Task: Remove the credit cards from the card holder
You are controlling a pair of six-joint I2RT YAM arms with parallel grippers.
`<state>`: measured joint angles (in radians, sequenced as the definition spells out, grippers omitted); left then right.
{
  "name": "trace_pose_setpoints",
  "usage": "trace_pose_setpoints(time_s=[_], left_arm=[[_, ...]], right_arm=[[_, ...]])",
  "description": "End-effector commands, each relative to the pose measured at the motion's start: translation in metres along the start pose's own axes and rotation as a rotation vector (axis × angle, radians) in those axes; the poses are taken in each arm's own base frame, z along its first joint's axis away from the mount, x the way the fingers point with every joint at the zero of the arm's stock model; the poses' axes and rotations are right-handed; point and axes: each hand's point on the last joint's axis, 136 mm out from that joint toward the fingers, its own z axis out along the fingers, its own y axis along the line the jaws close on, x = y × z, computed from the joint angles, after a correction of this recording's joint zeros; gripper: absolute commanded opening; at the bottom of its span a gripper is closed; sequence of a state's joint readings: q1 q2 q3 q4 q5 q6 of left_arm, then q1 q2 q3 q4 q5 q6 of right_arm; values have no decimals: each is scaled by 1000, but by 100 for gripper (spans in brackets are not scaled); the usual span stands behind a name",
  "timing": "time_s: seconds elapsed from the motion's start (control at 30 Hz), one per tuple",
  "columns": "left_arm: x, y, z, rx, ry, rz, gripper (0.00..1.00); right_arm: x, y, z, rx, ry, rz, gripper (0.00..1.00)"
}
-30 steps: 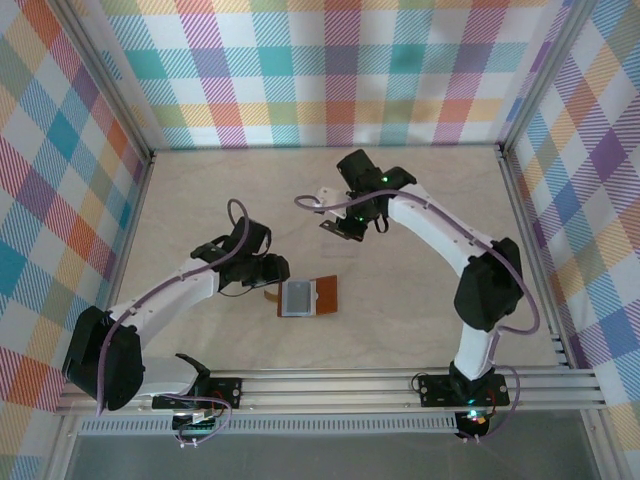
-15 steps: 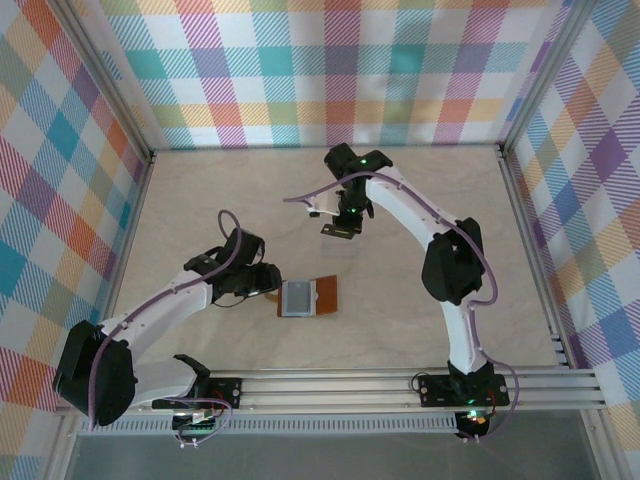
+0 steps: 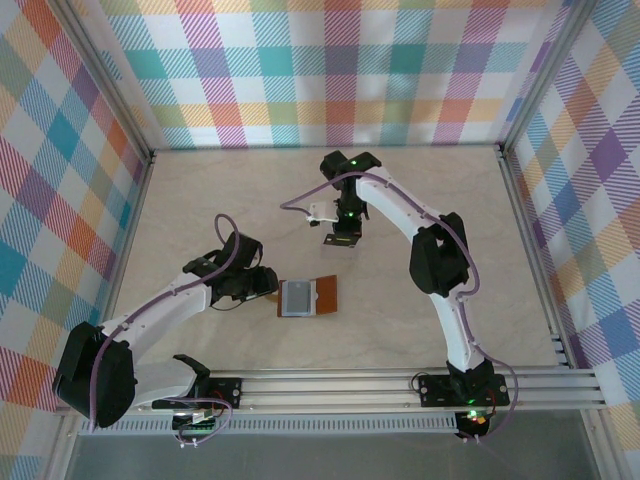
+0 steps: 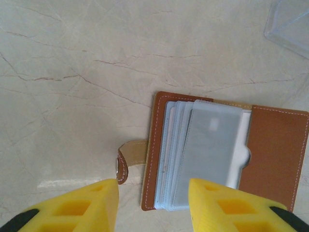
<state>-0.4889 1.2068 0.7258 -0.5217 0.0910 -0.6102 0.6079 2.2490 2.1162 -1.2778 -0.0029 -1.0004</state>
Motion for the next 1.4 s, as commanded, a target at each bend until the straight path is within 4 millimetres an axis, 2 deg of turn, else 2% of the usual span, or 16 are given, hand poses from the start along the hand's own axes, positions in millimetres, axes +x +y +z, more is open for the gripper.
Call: trace_pose_setpoints(time_s=[0.0,0.3,0.63,0.83,1.17,1.37], left_arm=[[1,6,1,-12,4,-14,43],[0,4,3,-12,14,-12,43],[-1,5,3,-19,11,-13,43],[-3,0,6,-11,25,-9,43],[-5,-4,5,-3,27,-1,43],[-6,-5,4,1,29,0,43]], right_arm=[[7,11,7,-73,27,-12,0],[0,3,13,-53,0,-15,1],[-6,-7,-18,21,-68,30,0],[-10,-10,-30,49,-101,55,0],[-13,-21,-26,72,-116,132,0],[-9,-23,-10,42,-86,178,0]])
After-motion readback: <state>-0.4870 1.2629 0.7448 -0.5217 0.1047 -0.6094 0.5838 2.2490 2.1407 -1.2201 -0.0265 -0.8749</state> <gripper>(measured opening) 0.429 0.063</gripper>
